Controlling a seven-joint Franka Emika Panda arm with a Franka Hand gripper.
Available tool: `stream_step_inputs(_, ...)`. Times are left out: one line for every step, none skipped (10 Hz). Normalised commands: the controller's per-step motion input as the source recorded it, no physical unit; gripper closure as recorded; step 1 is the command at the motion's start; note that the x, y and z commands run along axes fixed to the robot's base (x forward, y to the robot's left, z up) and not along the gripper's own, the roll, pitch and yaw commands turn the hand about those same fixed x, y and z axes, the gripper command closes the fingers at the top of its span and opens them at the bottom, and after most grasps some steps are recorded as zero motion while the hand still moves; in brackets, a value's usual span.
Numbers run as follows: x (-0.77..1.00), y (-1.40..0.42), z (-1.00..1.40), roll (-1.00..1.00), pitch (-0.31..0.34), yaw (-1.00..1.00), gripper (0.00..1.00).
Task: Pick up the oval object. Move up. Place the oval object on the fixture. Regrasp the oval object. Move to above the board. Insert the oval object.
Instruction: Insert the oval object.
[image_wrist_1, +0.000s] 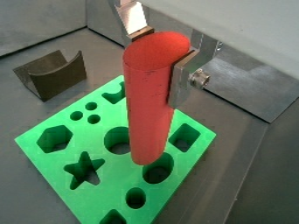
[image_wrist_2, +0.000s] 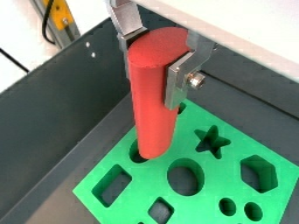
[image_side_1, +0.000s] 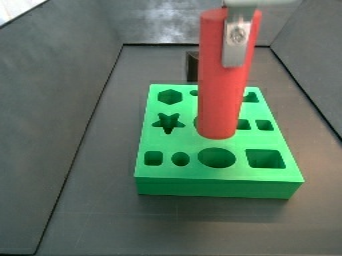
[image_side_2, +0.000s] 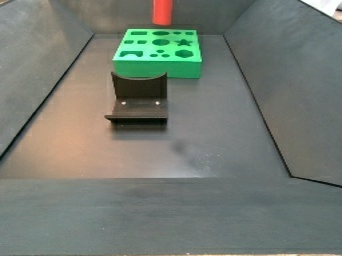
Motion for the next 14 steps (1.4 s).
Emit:
stream_step_inputs(0.14, -0.16, -0.05, 0.15, 0.0, 0.06, 1.0)
stream_step_inputs(0.07, -0.12, -0.01, 0.08, 0.0, 0.0, 1.0)
stream_step_inputs(0.3, -0.31, -0.25, 0.11, -0.021, 0.09, 1.0)
stream_step_inputs(0.48, -0.31, -0.24, 0.05, 0.0, 0.17, 1.0)
stream_step_inputs(0.24, -0.19, -0.09, 0.02, 0.0, 0.05, 1.0)
stream_step_inputs(0.01, 0.0, 0.0, 0.01, 0.0, 0.0, 1.0)
stream_step_inputs(0.15, 0.0, -0.18, 0.06, 0.0, 0.01, 1.0)
stream_step_inputs(0.05, 0.0, -0.23, 0.1, -0.02, 0.01, 1.0)
stream_step_inputs(0.0, 0.0, -0.07, 0.02, -0.004, 0.0, 1.0)
stream_step_inputs(0.0, 0.0, -0.01, 0.0, -0.006, 0.0, 1.0)
stream_step_inputs(0.0, 0.0, -0.05, 0.0, -0.01, 0.0, 1.0)
stream_step_inputs(0.0, 0.0, -0.21, 0.05, -0.059, 0.0, 1.0)
stream_step_inputs(-0.05, 0.0, -0.18, 0.03, -0.071, 0.0, 1.0)
stream_step_inputs(-0.05, 0.0, 0.0, 0.0, -0.031, 0.0, 1.0)
